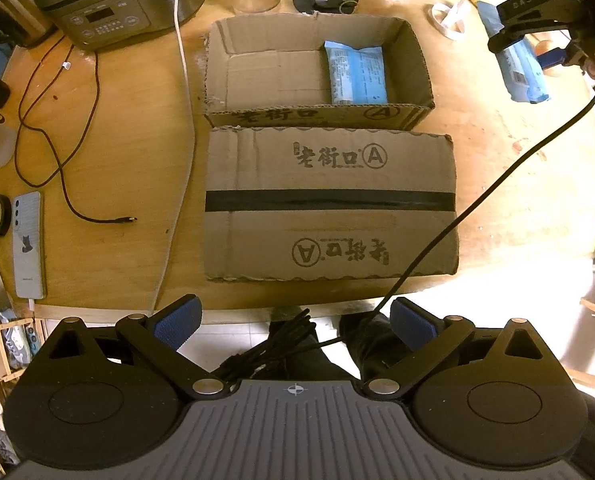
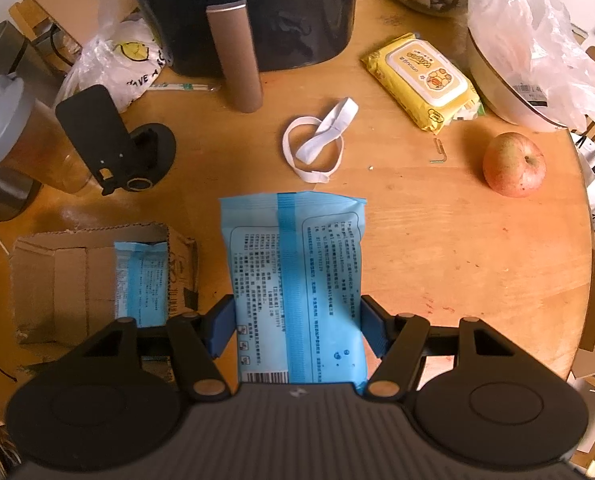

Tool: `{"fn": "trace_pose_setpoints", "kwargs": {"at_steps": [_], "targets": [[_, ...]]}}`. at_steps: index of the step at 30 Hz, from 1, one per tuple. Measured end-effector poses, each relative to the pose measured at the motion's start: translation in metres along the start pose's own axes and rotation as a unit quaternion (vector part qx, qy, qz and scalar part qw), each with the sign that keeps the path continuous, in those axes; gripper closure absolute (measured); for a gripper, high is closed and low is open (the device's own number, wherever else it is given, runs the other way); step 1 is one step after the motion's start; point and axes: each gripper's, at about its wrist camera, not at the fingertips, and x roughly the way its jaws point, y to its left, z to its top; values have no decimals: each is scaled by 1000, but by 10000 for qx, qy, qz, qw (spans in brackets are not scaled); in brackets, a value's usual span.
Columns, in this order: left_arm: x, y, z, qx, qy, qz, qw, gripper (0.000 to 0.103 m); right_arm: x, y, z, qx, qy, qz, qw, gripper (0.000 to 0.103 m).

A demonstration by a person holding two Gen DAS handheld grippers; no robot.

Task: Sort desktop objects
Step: 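Carry the second blue packet toward the cardboard box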

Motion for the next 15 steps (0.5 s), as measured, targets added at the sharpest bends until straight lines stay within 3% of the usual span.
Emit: {"fn": "trace_pose_setpoints", "kwargs": {"at_steps": [15], "targets": [[0, 14, -1, -55, 13, 12, 10000, 0, 3, 23, 0, -64, 29, 45, 10000, 39]]}}
